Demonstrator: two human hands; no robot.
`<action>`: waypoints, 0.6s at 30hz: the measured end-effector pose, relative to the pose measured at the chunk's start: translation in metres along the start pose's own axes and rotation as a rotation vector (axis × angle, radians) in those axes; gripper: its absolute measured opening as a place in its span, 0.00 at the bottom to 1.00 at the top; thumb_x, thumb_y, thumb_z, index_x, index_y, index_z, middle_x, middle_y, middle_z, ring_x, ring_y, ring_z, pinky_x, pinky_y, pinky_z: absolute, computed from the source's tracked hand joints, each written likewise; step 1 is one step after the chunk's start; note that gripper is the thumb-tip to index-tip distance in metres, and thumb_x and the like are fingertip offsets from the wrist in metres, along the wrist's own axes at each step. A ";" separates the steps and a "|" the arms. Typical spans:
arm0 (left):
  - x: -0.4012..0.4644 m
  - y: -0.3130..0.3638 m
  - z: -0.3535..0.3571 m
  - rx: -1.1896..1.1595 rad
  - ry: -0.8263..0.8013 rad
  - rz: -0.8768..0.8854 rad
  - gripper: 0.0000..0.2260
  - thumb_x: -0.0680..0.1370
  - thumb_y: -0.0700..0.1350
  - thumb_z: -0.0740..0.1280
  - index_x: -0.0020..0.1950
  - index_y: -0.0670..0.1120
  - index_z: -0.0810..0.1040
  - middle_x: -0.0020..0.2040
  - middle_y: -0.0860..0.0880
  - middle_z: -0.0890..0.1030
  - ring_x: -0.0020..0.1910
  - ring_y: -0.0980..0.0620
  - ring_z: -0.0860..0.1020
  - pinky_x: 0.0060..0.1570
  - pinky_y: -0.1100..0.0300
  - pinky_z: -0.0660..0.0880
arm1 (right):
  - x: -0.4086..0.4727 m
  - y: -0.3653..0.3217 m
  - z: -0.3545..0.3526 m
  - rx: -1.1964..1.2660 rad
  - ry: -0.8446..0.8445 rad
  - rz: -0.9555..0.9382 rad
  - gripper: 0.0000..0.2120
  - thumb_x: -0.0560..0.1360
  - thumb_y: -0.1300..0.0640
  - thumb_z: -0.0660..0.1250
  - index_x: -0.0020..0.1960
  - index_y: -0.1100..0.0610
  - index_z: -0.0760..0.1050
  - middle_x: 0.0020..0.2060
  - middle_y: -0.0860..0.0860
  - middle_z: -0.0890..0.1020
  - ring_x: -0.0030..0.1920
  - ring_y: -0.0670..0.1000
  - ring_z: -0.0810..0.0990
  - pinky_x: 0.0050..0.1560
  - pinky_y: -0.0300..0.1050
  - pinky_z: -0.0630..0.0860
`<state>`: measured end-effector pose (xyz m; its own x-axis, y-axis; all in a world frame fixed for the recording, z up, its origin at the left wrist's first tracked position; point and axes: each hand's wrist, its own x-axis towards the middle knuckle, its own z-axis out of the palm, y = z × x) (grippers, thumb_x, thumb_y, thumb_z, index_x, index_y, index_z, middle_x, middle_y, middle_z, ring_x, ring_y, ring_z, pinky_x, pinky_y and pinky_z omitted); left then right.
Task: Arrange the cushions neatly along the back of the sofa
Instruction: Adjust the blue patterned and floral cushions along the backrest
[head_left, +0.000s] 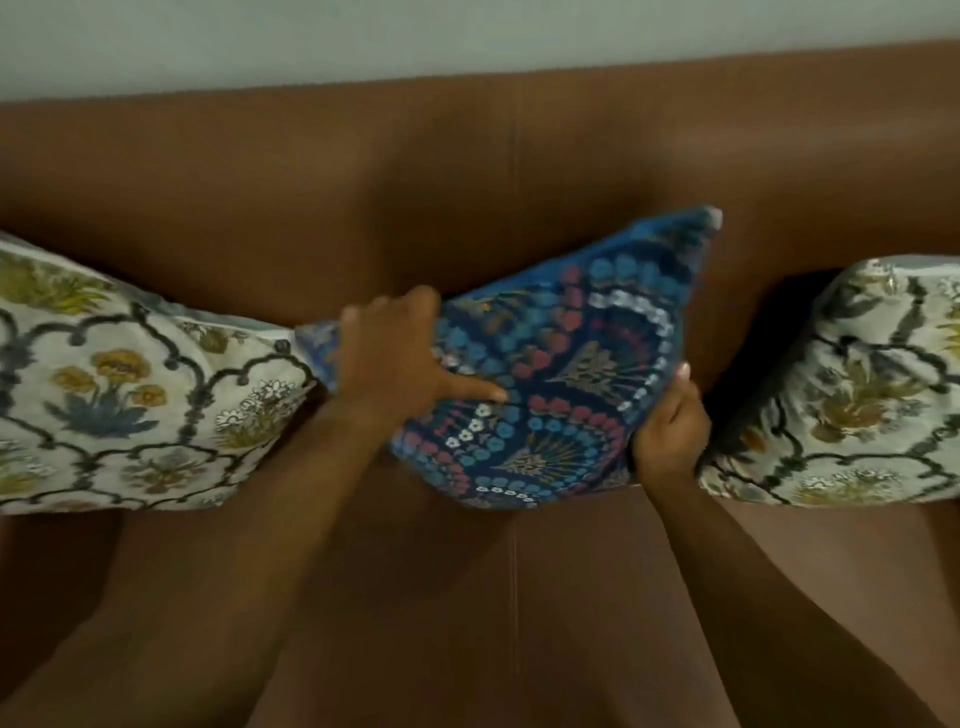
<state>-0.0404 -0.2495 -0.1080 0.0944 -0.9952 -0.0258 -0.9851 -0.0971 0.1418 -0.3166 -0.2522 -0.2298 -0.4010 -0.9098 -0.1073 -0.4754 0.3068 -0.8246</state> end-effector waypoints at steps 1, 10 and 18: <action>-0.012 -0.018 -0.006 -0.121 0.050 -0.086 0.43 0.50 0.82 0.65 0.45 0.47 0.68 0.40 0.51 0.75 0.42 0.42 0.79 0.43 0.50 0.68 | 0.000 -0.029 -0.007 -0.005 0.002 -0.077 0.23 0.86 0.41 0.47 0.38 0.49 0.69 0.35 0.49 0.77 0.37 0.53 0.75 0.41 0.49 0.67; -0.025 -0.086 -0.019 -0.382 0.208 -0.220 0.42 0.54 0.79 0.68 0.46 0.44 0.67 0.40 0.48 0.74 0.39 0.42 0.77 0.35 0.52 0.69 | 0.007 -0.129 0.017 -0.175 -0.039 -0.408 0.24 0.82 0.39 0.44 0.41 0.54 0.67 0.37 0.59 0.81 0.40 0.64 0.80 0.43 0.59 0.74; -0.051 -0.099 0.014 -0.215 0.223 -0.260 0.51 0.59 0.82 0.63 0.61 0.38 0.75 0.54 0.37 0.79 0.56 0.36 0.77 0.52 0.41 0.74 | -0.011 -0.097 0.009 -0.238 -0.043 -0.368 0.27 0.82 0.38 0.49 0.50 0.59 0.75 0.47 0.57 0.80 0.50 0.61 0.76 0.53 0.54 0.69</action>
<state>0.0507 -0.1886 -0.1346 0.3882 -0.9133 0.1235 -0.8740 -0.3224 0.3635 -0.2594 -0.2746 -0.1538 -0.1411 -0.9797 0.1423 -0.7498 0.0119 -0.6615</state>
